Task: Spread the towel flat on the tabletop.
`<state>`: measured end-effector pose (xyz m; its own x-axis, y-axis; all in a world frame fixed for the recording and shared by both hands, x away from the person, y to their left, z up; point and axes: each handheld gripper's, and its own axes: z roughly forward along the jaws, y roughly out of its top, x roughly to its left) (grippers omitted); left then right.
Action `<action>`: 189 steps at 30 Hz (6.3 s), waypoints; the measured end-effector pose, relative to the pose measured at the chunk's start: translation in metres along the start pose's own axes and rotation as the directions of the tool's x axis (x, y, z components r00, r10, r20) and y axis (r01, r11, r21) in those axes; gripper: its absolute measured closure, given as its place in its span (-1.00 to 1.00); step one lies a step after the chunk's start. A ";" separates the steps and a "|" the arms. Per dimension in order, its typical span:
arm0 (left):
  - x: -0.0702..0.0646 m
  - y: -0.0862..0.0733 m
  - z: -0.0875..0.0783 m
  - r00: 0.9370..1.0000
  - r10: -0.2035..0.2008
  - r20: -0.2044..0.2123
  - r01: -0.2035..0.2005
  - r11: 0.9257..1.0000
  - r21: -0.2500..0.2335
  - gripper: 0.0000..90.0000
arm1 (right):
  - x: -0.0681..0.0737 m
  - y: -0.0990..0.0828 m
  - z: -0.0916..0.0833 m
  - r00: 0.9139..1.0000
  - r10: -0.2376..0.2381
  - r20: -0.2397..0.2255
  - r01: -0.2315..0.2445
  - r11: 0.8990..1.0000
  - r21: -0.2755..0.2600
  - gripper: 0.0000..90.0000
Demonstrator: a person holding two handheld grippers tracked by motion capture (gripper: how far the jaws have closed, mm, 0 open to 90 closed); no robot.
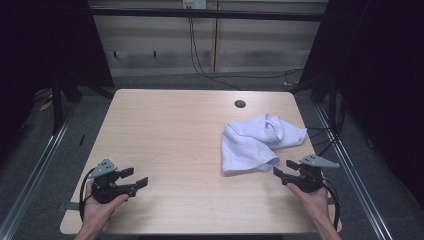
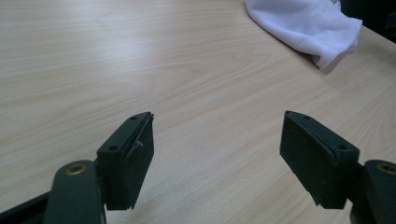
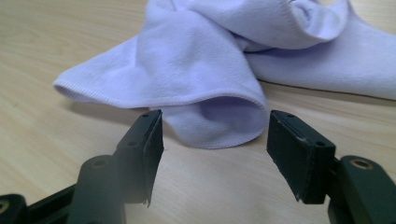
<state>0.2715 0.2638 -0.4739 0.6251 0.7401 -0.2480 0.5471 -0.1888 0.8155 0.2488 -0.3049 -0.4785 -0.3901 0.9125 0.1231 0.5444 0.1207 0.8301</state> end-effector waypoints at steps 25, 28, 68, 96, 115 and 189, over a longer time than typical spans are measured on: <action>-0.003 0.001 0.005 1.000 0.016 0.020 -0.016 1.000 0.006 -0.41 | -0.028 0.083 0.082 0.989 -0.076 -0.125 0.094 0.985 0.146 -0.59; -0.004 0.001 0.004 0.999 0.025 0.021 -0.025 1.000 0.006 -0.41 | -0.030 0.080 0.101 0.989 -0.076 -0.129 0.100 0.976 0.191 -0.64; -0.035 0.036 0.033 0.991 0.024 0.128 -0.028 0.999 0.032 -0.09 | 0.112 0.026 0.099 0.876 -0.208 -0.435 0.306 0.937 0.168 0.31; -0.082 0.028 0.101 0.931 0.128 0.342 -0.211 0.952 0.220 0.85 | 0.093 0.069 0.099 0.893 -0.192 -0.407 0.238 0.969 0.063 0.32; -0.037 0.041 0.106 0.983 0.042 0.181 -0.073 0.983 0.168 0.04 | 0.128 0.051 0.152 0.854 -0.225 -0.469 0.338 0.925 0.171 0.80; -0.034 0.037 0.029 0.985 0.113 0.132 -0.114 0.993 0.004 0.87 | 0.044 0.069 0.048 0.974 -0.151 -0.168 0.170 0.980 0.105 0.91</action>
<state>0.2864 0.2129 -0.4502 0.7509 0.6223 -0.2212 0.4740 -0.2747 0.8366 0.3045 -0.2382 -0.4420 -0.5869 0.8051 0.0857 0.5452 0.3147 0.7770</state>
